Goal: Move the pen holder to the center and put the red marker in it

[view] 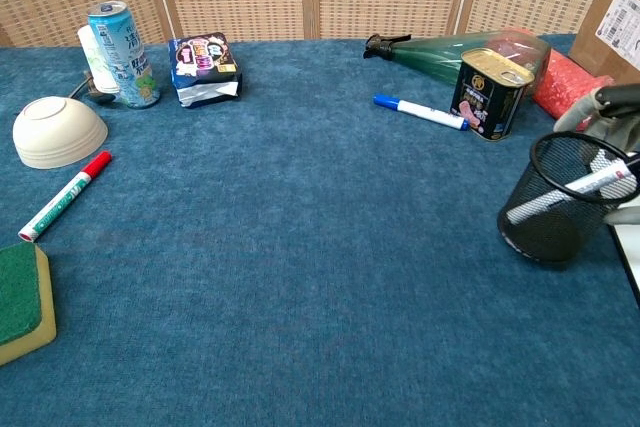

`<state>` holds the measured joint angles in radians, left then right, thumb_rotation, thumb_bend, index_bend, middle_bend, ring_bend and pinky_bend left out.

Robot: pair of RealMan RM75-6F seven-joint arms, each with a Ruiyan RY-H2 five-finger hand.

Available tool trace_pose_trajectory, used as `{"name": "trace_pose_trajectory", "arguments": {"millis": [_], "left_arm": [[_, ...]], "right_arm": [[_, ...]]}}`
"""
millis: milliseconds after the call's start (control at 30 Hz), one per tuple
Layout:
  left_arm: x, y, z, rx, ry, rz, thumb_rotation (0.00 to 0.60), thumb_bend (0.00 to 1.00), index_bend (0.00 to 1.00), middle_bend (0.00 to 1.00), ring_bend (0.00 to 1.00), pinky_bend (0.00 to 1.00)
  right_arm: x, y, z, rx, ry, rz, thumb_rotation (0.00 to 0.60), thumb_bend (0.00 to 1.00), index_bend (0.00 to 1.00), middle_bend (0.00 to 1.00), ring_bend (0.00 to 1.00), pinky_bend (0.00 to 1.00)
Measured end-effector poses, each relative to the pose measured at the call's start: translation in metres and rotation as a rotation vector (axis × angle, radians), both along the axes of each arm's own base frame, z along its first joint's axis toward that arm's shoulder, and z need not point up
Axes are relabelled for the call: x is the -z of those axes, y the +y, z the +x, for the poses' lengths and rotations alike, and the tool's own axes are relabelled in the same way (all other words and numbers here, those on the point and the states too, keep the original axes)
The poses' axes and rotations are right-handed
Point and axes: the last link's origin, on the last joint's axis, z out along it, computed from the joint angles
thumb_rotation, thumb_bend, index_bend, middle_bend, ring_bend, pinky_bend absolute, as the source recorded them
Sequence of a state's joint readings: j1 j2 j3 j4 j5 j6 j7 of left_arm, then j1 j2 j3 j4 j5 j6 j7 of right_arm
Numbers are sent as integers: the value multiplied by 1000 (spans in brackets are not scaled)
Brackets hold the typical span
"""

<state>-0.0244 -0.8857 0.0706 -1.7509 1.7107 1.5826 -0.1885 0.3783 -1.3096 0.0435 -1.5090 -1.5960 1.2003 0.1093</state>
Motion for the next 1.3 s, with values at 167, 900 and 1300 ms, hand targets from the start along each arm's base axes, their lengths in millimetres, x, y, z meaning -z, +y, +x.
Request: {"name": "trace_pose_trajectory", "arguments": {"millis": [167, 900, 1300], "left_arm": [[0, 0, 0, 0, 0, -1, 600, 174, 45, 0, 0, 37], [-8, 2, -4, -8, -42, 0, 600, 175, 45, 0, 0, 37], [-9, 5, -8, -19, -54, -19, 600, 174, 45, 0, 0, 38]], "right_arm": [[0, -5, 20, -35, -36, -3, 600, 0, 418, 499, 426, 382], [71, -35, 167, -236, -27, 115, 600, 0, 425, 484, 402, 412], [121, -46, 218, -292, 30, 137, 600, 0, 430, 487, 402, 413]]}}
